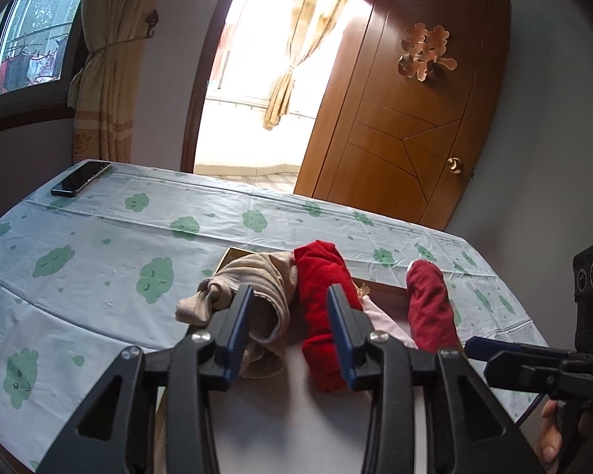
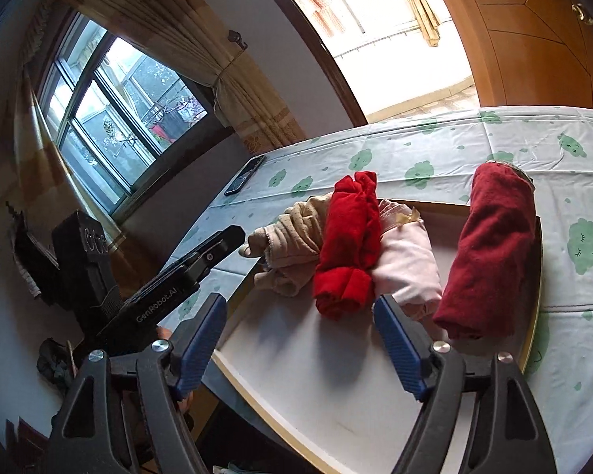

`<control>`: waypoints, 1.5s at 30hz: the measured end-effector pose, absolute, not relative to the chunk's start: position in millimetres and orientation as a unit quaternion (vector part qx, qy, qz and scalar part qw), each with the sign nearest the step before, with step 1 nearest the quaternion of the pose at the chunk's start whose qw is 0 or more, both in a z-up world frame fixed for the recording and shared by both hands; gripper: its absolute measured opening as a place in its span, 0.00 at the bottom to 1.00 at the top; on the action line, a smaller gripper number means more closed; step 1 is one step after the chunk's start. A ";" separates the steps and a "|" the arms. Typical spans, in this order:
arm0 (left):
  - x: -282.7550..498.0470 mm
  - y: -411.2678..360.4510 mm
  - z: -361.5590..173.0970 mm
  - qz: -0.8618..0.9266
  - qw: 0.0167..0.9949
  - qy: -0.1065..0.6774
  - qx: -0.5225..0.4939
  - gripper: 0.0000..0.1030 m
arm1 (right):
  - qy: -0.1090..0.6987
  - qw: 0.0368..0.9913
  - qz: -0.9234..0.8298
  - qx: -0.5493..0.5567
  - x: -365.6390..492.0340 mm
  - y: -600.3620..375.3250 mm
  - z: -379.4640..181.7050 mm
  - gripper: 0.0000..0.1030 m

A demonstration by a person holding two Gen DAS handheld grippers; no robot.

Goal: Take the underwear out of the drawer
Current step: 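Lower the red sock and beige underwear into the tray and open both tools, then withdraw both tools from the tray back into the drawer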

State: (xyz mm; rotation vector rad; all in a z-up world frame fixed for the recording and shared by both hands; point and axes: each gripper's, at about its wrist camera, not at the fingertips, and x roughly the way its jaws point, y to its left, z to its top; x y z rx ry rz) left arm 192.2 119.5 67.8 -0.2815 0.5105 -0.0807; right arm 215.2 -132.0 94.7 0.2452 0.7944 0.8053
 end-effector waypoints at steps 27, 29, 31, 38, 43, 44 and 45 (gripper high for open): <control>7.8 100.6 -26.5 -0.084 0.948 0.290 -0.103 0.59 | 0.355 0.834 0.415 -0.082 12.5 -203.8 -9.6 0.79; 4.7 100.3 -34.9 -0.083 0.945 0.301 -0.098 0.63 | 0.372 0.821 0.420 -0.102 12.9 -196.3 -26.3 0.79; 3.7 98.5 -44.0 -0.079 0.942 0.314 -0.087 0.64 | 0.384 0.810 0.426 -0.124 13.0 -187.5 -39.7 0.79; 4.3 92.1 -67.9 -0.080 0.929 0.356 -0.057 0.64 | 0.419 0.779 0.439 -0.158 21.1 -161.7 -64.7 0.79; 5.0 87.0 -72.4 -0.088 0.925 0.367 -0.050 0.68 | 0.463 0.745 0.454 -0.156 34.8 -151.8 -76.7 0.79; 5.2 86.0 -73.7 -0.089 0.924 0.370 -0.047 0.68 | 0.473 0.739 0.455 -0.150 39.5 -152.1 -79.6 0.79; 6.0 85.4 -74.5 -0.091 0.922 0.373 -0.046 0.68 | 0.480 0.735 0.456 -0.142 44.0 -152.8 -81.8 0.79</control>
